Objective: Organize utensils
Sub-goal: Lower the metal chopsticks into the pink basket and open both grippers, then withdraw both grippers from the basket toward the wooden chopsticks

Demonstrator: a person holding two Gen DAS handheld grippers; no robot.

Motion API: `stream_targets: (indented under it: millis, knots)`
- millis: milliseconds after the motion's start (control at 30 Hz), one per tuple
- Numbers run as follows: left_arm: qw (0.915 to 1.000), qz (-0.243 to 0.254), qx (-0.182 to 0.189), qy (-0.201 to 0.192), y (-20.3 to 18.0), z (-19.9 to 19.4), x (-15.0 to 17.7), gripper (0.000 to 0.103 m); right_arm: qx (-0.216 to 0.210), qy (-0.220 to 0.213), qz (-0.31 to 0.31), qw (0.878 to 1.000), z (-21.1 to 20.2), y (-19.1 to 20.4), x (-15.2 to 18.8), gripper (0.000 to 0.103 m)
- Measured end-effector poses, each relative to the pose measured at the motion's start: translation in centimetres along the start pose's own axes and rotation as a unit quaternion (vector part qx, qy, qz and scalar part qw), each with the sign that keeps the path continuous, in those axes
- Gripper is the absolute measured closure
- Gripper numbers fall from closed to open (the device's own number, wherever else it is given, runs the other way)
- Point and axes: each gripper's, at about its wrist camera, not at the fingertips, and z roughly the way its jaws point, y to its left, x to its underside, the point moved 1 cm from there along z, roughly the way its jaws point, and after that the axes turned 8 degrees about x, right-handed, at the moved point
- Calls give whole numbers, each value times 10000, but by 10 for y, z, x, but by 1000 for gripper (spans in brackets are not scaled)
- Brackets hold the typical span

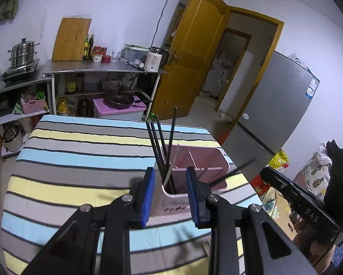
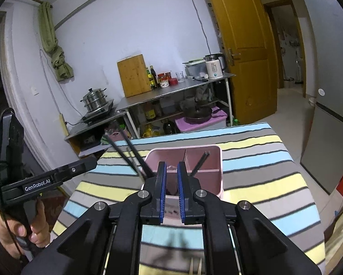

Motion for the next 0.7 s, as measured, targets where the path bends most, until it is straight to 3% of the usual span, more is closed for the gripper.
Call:
stream_targets:
  millis: [700]
  knots:
    - [9994, 340, 10, -114, -44, -65, 106, 74, -1, -3, -258, 9997, -89, 6, 89, 94]
